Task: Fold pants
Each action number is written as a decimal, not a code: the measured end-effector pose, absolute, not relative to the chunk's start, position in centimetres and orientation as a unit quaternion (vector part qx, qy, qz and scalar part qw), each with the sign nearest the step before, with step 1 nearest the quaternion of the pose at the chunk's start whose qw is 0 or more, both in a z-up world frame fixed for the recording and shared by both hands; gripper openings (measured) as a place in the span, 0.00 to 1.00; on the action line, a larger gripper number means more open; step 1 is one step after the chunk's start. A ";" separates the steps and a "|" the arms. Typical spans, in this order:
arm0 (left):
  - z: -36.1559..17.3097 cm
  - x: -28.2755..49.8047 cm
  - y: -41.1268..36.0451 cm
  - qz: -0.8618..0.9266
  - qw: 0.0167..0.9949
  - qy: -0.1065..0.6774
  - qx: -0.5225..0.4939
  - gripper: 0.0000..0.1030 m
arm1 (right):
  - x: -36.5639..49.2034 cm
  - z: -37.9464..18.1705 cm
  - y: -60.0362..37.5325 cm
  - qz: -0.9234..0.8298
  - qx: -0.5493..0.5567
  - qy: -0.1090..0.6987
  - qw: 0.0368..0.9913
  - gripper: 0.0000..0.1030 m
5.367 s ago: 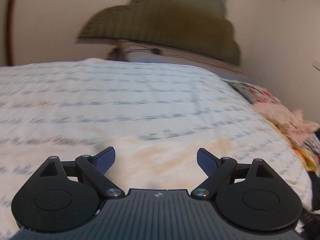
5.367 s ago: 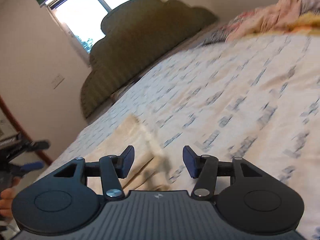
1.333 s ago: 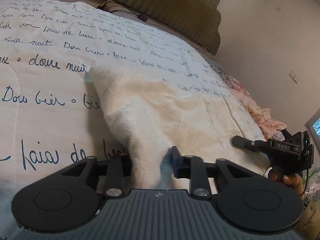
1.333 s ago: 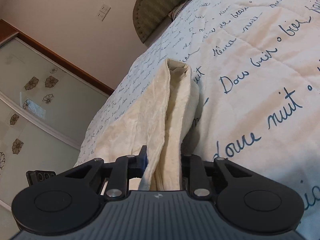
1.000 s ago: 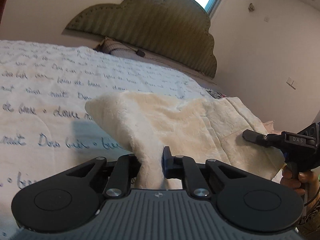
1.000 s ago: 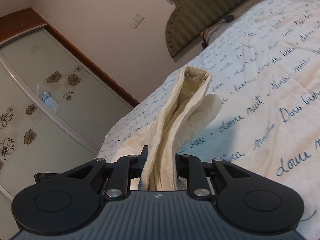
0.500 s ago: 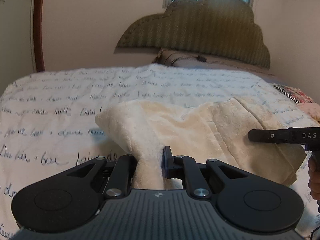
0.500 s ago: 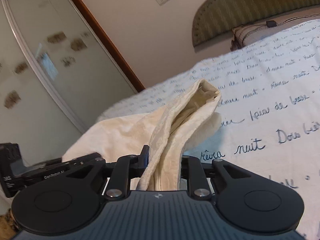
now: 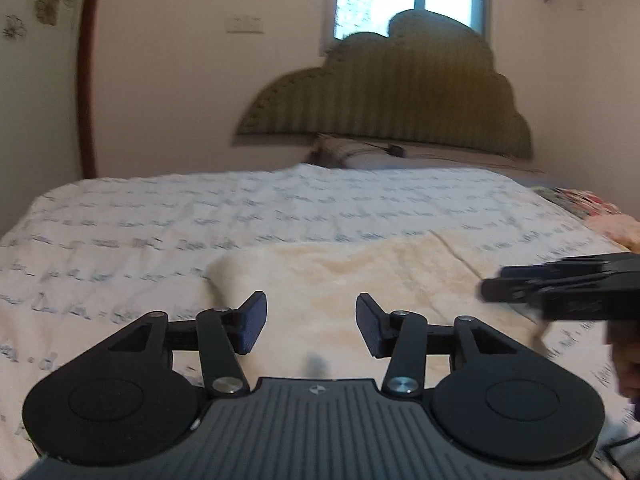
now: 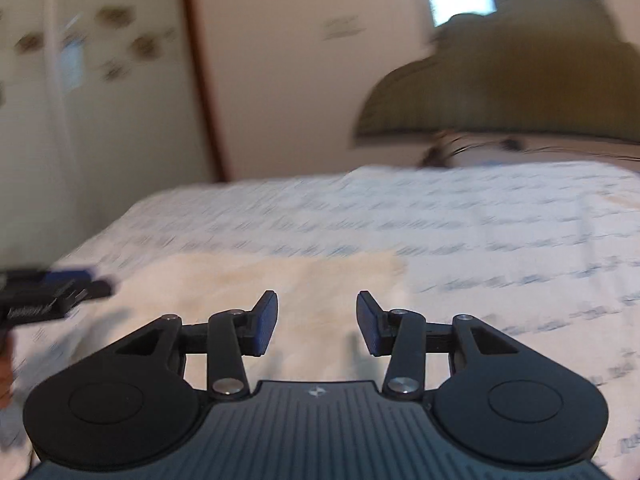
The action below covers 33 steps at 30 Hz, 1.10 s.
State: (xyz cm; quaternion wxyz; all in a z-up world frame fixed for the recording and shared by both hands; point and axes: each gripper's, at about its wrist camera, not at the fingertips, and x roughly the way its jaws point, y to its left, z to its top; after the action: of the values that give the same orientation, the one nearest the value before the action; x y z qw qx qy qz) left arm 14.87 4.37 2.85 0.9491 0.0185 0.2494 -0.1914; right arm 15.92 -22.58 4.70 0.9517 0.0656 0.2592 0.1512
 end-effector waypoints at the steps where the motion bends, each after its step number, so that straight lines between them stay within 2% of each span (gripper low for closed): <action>1: 2.0 15.0 3.6 -0.206 0.940 0.272 0.025 0.62 | 16.0 4.1 -21.4 0.151 0.045 0.279 0.947 0.40; 2: 1.0 15.4 3.0 -0.207 0.931 0.298 0.035 0.62 | 16.2 3.1 -20.5 0.136 0.025 0.304 0.943 0.39; 4: -1.1 16.0 2.5 -0.190 0.926 0.322 0.052 0.57 | 16.6 0.8 -20.4 0.118 0.022 0.328 0.937 0.39; 6: -0.8 15.5 2.4 -0.172 0.932 0.313 0.057 0.54 | 15.8 0.8 -20.8 0.107 0.043 0.323 0.939 0.39; 8: 0.4 13.9 2.3 -0.158 0.943 0.287 0.061 0.58 | 13.8 2.5 -20.8 0.117 0.056 0.309 0.942 0.41; 9: 0.8 13.1 2.2 -0.152 0.947 0.275 0.064 0.66 | 13.0 3.2 -20.5 0.127 0.060 0.300 0.944 0.41; 10: 1.1 12.3 2.0 -0.143 0.952 0.262 0.069 0.80 | 12.2 3.3 -20.5 0.135 0.062 0.300 0.942 0.41; 12: 0.7 11.9 1.0 -0.119 0.956 0.254 0.087 1.00 | 12.0 2.3 -20.0 0.136 0.059 0.319 0.936 0.41; 15: -0.7 12.1 -0.4 -0.096 0.946 0.280 0.132 0.97 | 12.6 0.4 -19.5 0.129 0.056 0.318 0.938 0.41; 18: -0.7 11.4 -0.2 -0.086 0.950 0.279 0.114 0.96 | 12.2 1.3 -19.7 0.114 0.082 0.326 0.935 0.42; 19: -0.5 11.1 -0.1 -0.088 0.950 0.279 0.106 0.96 | 11.7 1.8 -19.8 0.110 0.087 0.322 0.936 0.44; 21: -0.2 10.6 0.2 -0.088 0.950 0.284 0.098 0.96 | 10.6 2.7 -20.1 0.112 0.101 0.310 0.939 0.56; 22: -0.1 10.4 0.1 -0.084 0.950 0.285 0.099 0.96 | 10.0 3.0 -20.2 0.112 0.108 0.308 0.938 0.65; 26: -0.1 9.6 -0.3 -0.065 0.948 0.296 0.096 0.96 | 7.8 3.7 -20.4 0.107 0.110 0.305 0.940 0.69; 29: 0.0 8.8 -0.2 -0.070 0.946 0.306 0.074 0.97 | 6.5 3.8 -20.6 0.105 0.119 0.308 0.938 0.79; 33: 0.2 7.8 -0.6 -0.061 0.946 0.309 0.074 0.97 | 5.3 3.8 -20.6 0.100 0.116 0.310 0.938 0.80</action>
State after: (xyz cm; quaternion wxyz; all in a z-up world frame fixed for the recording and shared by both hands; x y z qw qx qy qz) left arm 7.76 -0.62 0.16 0.9462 0.0741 0.3088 -0.0613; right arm 5.33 -20.56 3.83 0.9383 0.1157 0.3103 0.0999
